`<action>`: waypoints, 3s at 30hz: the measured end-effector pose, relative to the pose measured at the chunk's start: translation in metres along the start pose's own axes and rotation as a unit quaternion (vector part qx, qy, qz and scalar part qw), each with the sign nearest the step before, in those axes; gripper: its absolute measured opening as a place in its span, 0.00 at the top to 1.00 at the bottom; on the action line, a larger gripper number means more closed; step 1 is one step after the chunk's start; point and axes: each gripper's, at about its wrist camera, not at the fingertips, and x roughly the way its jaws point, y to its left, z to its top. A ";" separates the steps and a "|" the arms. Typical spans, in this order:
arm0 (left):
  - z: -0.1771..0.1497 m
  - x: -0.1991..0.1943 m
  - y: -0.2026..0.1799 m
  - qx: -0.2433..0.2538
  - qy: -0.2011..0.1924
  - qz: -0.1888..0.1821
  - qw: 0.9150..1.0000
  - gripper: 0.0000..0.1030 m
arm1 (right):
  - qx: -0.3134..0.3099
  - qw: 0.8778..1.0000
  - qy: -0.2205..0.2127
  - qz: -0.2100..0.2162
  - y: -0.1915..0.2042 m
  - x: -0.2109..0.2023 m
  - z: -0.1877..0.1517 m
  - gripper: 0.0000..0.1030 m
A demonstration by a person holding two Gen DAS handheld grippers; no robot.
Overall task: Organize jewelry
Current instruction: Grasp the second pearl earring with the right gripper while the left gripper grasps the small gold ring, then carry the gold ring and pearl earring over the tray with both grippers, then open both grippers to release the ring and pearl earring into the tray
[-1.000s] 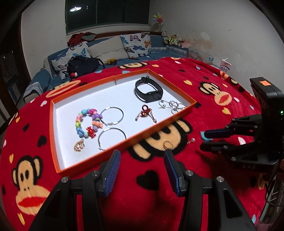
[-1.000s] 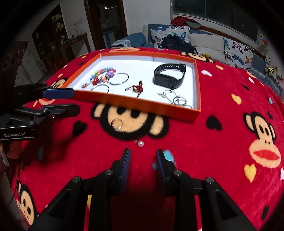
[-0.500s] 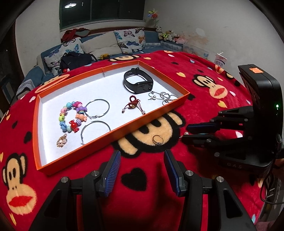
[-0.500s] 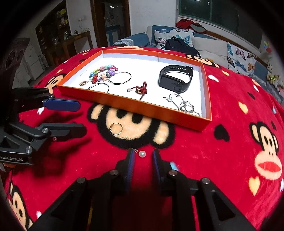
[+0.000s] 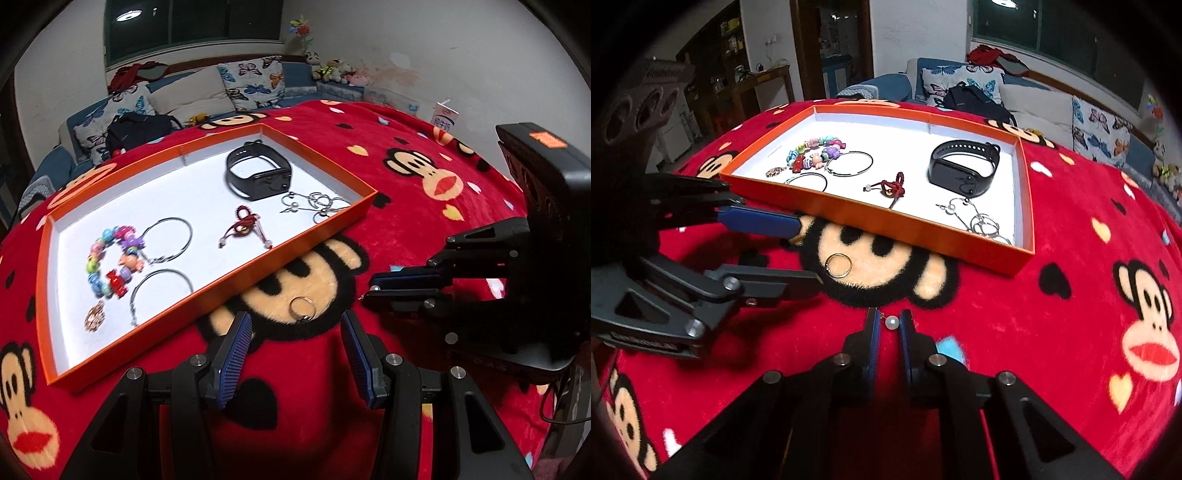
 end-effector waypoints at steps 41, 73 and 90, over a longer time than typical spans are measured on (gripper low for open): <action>0.001 -0.013 -0.001 0.028 -0.030 0.016 0.999 0.88 | 0.025 0.999 -0.025 0.012 0.002 -0.020 0.010 0.88; 0.028 -0.019 0.078 -0.052 -0.032 0.070 0.996 0.86 | 0.063 0.997 -0.035 0.005 -0.022 0.013 0.067 0.88; 0.022 -0.023 0.084 -0.079 -0.042 0.091 0.992 0.45 | 0.077 0.997 -0.024 0.010 -0.019 0.019 0.064 0.84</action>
